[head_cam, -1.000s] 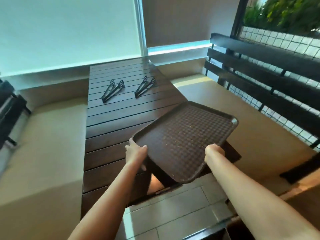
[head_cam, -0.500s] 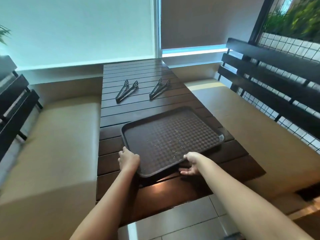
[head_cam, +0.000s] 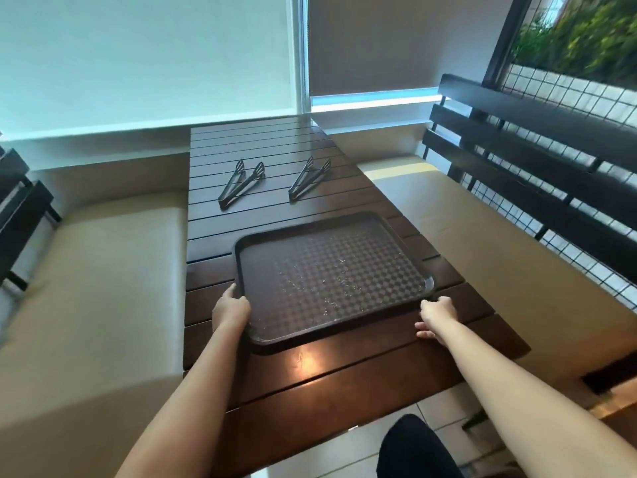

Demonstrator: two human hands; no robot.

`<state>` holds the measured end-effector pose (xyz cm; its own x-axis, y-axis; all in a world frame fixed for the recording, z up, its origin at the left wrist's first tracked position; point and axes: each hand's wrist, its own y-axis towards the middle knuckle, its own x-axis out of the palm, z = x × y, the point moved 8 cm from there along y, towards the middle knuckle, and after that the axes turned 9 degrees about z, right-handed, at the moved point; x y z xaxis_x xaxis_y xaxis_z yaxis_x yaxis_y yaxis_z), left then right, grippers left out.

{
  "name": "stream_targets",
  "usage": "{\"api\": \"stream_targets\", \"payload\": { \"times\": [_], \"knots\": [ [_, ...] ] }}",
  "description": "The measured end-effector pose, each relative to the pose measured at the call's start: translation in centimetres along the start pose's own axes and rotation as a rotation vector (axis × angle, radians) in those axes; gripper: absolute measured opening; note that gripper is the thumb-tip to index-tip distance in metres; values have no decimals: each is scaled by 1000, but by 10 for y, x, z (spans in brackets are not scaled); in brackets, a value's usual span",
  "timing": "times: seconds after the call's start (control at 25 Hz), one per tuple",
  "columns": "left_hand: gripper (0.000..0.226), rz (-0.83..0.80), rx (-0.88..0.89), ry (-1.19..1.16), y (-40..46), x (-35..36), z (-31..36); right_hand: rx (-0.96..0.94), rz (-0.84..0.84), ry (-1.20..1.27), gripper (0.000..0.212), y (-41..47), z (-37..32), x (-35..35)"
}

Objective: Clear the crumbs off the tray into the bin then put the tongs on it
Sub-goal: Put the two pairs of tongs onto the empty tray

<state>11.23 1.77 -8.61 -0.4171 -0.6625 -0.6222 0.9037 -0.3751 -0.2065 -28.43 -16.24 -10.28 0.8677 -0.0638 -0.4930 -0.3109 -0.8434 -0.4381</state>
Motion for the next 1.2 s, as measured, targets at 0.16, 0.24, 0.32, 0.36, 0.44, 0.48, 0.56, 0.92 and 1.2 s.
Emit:
{"api": "stream_targets", "payload": {
  "times": [0.16,0.24,0.32,0.36,0.44,0.48,0.56,0.92,1.2],
  "knots": [
    [35,50,-82,80,24,-5,-5,-109,-23,-63,46,25,-23,-2],
    [36,63,-130,106,35,-7,-6,-135,-65,-107,43,37,-29,7],
    [38,89,-147,117,45,-3,-2,-152,-115,-119,43,53,-39,16],
    [37,110,-150,126,48,0,1,-162,-145,-118,43,60,-45,20],
    [36,168,-172,119,53,3,7,-159,-217,-129,43,73,-57,28],
    [36,196,-192,114,54,4,9,-151,-258,-152,42,78,-61,31],
    [35,230,-236,114,51,5,10,-143,-344,-219,39,85,-65,40],
    [36,225,-349,177,56,22,37,-119,-642,-482,20,119,-102,59],
    [45,272,-329,561,60,28,98,-475,-373,-626,16,176,-171,60]
  ]
}}
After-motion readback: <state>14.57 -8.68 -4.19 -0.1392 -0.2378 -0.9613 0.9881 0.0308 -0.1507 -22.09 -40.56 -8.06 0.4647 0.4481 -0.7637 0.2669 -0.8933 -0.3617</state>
